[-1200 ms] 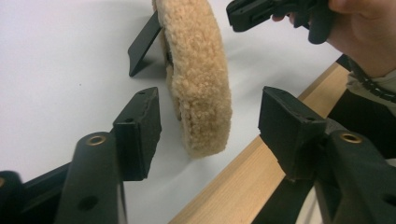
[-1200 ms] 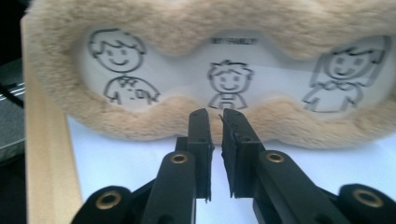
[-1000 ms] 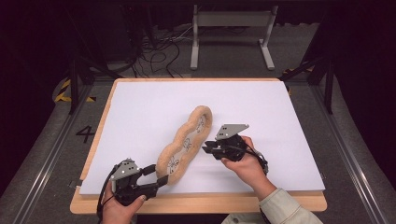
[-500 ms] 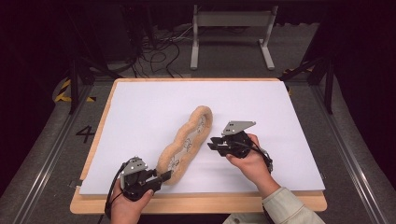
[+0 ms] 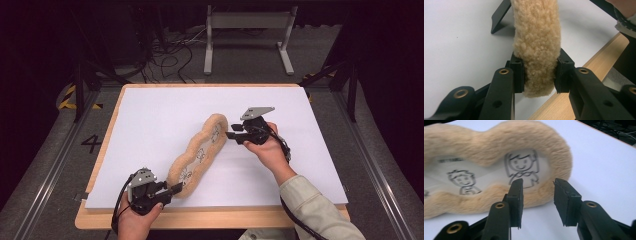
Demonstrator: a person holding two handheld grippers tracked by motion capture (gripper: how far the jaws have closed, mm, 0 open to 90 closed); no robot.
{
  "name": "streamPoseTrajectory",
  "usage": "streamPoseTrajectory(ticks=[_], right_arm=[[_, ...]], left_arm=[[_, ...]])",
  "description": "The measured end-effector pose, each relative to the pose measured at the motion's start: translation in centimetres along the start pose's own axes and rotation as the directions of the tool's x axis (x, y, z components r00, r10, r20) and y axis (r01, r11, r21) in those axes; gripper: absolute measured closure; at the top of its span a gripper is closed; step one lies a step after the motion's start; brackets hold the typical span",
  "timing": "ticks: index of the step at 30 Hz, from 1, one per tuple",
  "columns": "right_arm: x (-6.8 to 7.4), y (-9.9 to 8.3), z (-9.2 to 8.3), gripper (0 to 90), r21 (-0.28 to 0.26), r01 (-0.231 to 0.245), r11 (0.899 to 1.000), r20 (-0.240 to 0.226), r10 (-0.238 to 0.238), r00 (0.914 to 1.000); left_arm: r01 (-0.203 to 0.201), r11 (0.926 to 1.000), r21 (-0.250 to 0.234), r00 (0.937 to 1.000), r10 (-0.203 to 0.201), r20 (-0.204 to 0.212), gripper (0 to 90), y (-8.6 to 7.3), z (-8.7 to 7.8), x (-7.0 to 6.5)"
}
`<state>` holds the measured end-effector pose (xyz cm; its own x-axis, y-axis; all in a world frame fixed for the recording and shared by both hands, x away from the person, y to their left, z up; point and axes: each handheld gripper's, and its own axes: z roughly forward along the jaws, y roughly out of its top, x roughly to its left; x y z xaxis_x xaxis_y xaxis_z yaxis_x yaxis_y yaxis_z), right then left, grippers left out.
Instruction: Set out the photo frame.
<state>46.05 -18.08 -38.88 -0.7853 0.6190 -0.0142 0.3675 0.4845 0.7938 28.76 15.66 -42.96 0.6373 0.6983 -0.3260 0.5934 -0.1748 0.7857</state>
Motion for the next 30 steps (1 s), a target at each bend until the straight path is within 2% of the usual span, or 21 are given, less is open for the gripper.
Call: streamPoseTrajectory(ticks=[4,5,10,15,18,21,22,24,29,30], right_arm=[[-1.4,0.3,1.1,58.9,0.021,0.001,1.0,0.01,-0.001,1.0],[-1.5,0.4,1.3,58.8,0.026,0.005,1.0,0.012,-0.005,0.9999],[-2.1,0.6,2.5,58.5,0.055,0.025,0.998,0.021,-0.026,0.9994],[-2.9,0.5,3.2,59.2,0.055,0.038,0.998,-0.007,-0.038,0.9993],[-3.3,0.5,3.4,64.7,0.053,0.054,0.997,-0.039,-0.052,0.9979],[-3.2,0.6,3.4,71.2,0.059,0.088,0.994,-0.03,-0.087,0.9958],[-3.1,0.7,3.3,72.0,0.063,0.098,0.993,-0.022,-0.097,0.9951],[-2.9,0.8,3.0,72.4,0.072,0.112,0.991,-0.011,-0.112,0.9937],[-2.7,0.6,2.3,72.3,0.078,0.108,0.991,0.003,-0.108,0.9941],[-2.7,0.2,1.5,72.3,0.073,0.106,0.992,0.01,-0.107,0.9942]], left_arm=[[-0.016,0.9999,0.004,0.9998,0.016,0.01,67.1,-0.1,-0.1,0.0],[-0.029,0.9996,0.003,0.9995,0.029,0.009,67.4,0.0,-0.1,0.2],[-0.043,0.9991,0.002,0.999,0.043,0.009,67.8,-0.1,-0.1,-0.1],[-0.06,0.9982,0.003,0.9982,0.059,0.012,67.9,-0.2,-0.1,0.0],[-0.06,0.9982,0.005,0.998,0.06,0.019,68.0,-0.2,0.0,0.0],[-0.065,0.9978,0.014,0.9976,0.065,0.023,67.9,-0.1,-0.1,-0.1],[-0.079,0.9968,0.013,0.9968,0.078,0.015,67.9,-0.1,0.0,-0.1],[-0.075,0.9969,0.024,0.997,0.075,0.019,67.9,0.0,-0.1,-0.2],[-0.085,0.9957,0.036,0.996,0.084,0.031,68.0,0.4,-0.1,-0.3],[-0.093,0.9953,0.026,0.9953,0.092,0.029,68.1,0.7,-0.2,-0.3]])
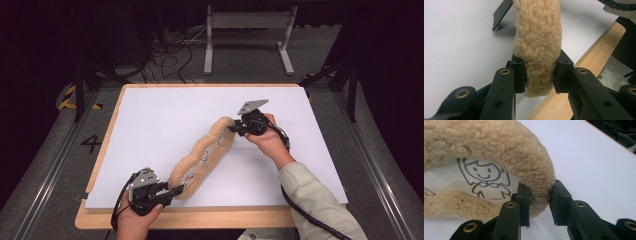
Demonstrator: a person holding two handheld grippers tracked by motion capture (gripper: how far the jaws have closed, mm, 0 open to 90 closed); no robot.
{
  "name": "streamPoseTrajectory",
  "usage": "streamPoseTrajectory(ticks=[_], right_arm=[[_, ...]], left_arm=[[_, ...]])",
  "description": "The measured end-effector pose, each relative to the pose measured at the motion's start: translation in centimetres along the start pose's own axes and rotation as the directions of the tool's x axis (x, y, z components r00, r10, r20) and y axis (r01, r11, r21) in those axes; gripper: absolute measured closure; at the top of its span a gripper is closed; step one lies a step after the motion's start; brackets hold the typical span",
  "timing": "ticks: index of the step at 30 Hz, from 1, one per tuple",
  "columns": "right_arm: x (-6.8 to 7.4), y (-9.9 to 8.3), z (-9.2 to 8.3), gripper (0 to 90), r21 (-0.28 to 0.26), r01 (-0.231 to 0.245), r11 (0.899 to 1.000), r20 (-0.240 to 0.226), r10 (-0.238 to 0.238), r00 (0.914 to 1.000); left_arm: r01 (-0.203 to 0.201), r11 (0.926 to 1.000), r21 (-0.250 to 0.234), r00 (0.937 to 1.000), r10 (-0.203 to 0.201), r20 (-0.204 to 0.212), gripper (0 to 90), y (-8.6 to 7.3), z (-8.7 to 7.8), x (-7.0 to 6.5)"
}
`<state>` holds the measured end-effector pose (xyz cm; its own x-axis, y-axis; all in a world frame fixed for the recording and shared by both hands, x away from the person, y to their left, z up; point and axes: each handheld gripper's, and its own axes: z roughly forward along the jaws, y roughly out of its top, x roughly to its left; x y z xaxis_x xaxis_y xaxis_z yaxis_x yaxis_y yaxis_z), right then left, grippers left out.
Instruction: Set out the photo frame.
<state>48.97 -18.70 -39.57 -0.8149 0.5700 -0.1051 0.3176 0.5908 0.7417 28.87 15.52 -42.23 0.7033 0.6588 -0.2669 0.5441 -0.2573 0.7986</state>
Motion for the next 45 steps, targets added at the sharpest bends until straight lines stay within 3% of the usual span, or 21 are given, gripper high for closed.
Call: streamPoseTrajectory(ticks=[4,12,24,28,35,45], right_arm=[[0.0,-0.8,-1.1,72.0,-0.015,-0.015,1.0,0.0,0.015,0.9999],[0.0,-2.5,-5.2,71.7,-0.072,-0.066,0.995,0.052,0.07,0.9962],[1.2,-4.9,-9.9,71.0,-0.115,-0.119,0.986,0.156,0.136,0.9783],[1.6,-5.8,-10.7,70.8,-0.132,-0.146,0.98,0.179,0.169,0.9692],[2.8,-6.7,-11.7,70.2,-0.156,-0.189,0.97,0.219,0.22,0.9507],[4.1,-8.0,-11.8,69.5,-0.17,-0.218,0.961,0.243,0.255,0.9359]], left_arm=[[0.001,0.9998,-0.019,1.0,-0.001,0.003,68.0,0.6,-0.3,0.1],[-0.062,0.9969,-0.049,0.9978,0.06,-0.028,67.6,2.6,0.2,0.2],[-0.123,0.9905,-0.063,0.9912,0.119,-0.058,66.7,4.9,2.0,1.6],[-0.144,0.9867,-0.074,0.9888,0.141,-0.05,66.5,5.6,2.8,2.5],[-0.142,0.9871,-0.075,0.9893,0.138,-0.047,66.2,6.5,3.9,4.0],[-0.136,0.9876,-0.078,0.9905,0.134,-0.03,64.2,7.0,5.1,5.4]])
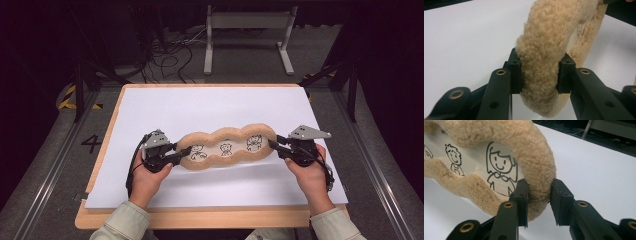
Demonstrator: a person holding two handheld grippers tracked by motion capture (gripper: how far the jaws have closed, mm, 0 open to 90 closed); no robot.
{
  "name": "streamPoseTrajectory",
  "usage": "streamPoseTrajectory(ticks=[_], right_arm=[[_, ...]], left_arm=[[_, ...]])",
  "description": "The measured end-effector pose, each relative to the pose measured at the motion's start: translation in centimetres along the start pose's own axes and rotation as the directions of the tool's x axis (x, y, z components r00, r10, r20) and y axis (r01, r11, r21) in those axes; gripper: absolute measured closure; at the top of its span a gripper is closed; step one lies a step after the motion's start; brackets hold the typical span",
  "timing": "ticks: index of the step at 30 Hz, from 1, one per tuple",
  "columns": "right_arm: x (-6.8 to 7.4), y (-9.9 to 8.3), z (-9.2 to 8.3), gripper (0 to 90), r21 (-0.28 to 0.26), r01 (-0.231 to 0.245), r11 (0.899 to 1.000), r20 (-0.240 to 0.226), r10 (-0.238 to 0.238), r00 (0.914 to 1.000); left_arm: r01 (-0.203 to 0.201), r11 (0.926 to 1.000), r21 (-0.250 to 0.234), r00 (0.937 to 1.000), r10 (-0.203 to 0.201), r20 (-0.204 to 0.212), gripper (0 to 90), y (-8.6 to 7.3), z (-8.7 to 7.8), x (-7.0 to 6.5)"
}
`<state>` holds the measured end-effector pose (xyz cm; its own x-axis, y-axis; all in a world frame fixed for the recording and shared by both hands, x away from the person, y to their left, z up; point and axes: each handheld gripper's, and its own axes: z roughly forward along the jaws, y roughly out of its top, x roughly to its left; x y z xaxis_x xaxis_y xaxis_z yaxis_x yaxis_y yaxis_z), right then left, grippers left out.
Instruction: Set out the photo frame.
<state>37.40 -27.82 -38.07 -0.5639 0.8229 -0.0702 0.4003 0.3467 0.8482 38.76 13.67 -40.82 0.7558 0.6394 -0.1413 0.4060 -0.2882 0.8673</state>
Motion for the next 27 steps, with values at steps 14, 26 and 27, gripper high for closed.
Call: streamPoseTrajectory(ticks=[14,26,27], right_arm=[[0.7,-2.5,1.3,68.6,0.065,-0.026,0.998,0.007,0.026,0.9996],[1.5,-3.1,0.3,69.2,0.065,-0.009,0.998,-0.009,0.01,0.9999],[1.5,-3.1,0.2,69.1,0.063,-0.009,0.998,-0.015,0.01,0.9998]], left_arm=[[-0.007,0.9981,0.062,0.9989,0.004,0.047,63.3,-0.4,1.4,1.6],[0.0,0.9963,0.085,0.9986,-0.005,0.052,59.2,-0.7,1.6,1.7],[-0.003,0.9968,0.08,0.9989,-0.001,0.048,58.4,-0.7,1.6,1.6]])
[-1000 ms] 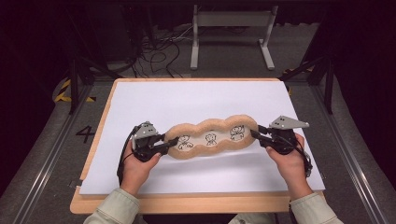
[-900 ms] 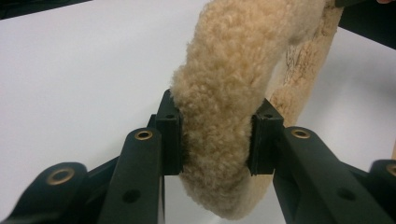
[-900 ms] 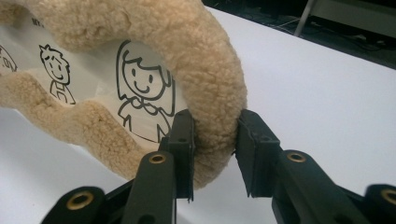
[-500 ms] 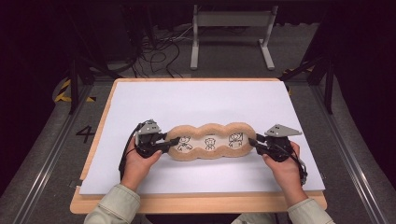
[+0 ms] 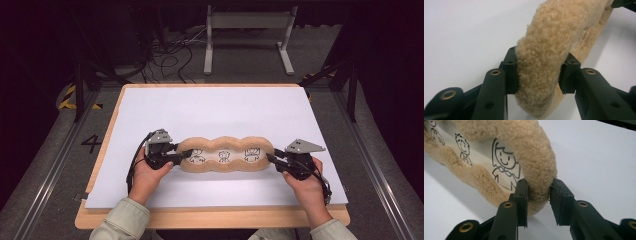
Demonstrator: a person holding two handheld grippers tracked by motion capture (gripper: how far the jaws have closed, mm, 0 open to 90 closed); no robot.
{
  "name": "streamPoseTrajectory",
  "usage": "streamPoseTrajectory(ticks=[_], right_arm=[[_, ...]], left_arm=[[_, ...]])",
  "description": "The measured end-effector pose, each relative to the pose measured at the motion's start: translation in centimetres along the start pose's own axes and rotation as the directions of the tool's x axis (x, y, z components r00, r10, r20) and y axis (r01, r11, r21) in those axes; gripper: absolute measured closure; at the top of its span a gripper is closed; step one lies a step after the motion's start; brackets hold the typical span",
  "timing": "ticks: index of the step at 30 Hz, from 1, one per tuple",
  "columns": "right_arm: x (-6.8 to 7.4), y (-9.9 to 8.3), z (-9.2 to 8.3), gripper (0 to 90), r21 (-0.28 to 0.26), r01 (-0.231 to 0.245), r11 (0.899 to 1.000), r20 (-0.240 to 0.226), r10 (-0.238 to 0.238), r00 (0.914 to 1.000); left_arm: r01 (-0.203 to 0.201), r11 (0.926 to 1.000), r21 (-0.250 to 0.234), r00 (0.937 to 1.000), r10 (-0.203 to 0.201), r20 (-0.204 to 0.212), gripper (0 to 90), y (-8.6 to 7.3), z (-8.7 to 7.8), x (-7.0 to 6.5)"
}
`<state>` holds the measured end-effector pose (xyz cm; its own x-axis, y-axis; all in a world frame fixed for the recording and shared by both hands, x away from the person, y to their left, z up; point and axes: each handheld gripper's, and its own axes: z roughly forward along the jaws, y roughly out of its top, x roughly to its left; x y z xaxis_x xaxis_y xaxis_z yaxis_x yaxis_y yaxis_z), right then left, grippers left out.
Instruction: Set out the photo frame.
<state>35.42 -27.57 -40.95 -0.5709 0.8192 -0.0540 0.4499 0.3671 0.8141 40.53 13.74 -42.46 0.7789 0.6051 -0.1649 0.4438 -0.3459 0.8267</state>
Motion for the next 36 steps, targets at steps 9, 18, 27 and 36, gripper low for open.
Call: streamPoseTrajectory(ticks=[9,18,27,36], right_arm=[[-0.1,0.2,-0.3,58.8,-0.018,-0.006,1.0,-0.031,0.006,0.9995],[-0.5,0.6,-1.1,42.5,-0.039,0.023,0.999,-0.06,-0.025,0.9979],[-1.5,0.4,-1.6,29.3,-0.051,0.043,0.998,-0.118,-0.049,0.9918],[-2.1,0.2,-2.2,21.0,-0.031,0.06,0.998,-0.157,-0.064,0.9856]], left_arm=[[-0.022,0.999,-0.039,0.9992,0.02,-0.033,44.1,0.0,-0.8,-0.8],[-0.024,0.9969,-0.075,0.9961,0.018,-0.086,32.8,-1.4,-3.1,-1.3],[0.008,0.9977,-0.067,0.993,-0.016,-0.117,25.0,-2.7,-4.9,-0.9],[0.007,0.9967,-0.08,0.9918,-0.018,-0.127,22.9,-3.0,-6.0,-0.6]])
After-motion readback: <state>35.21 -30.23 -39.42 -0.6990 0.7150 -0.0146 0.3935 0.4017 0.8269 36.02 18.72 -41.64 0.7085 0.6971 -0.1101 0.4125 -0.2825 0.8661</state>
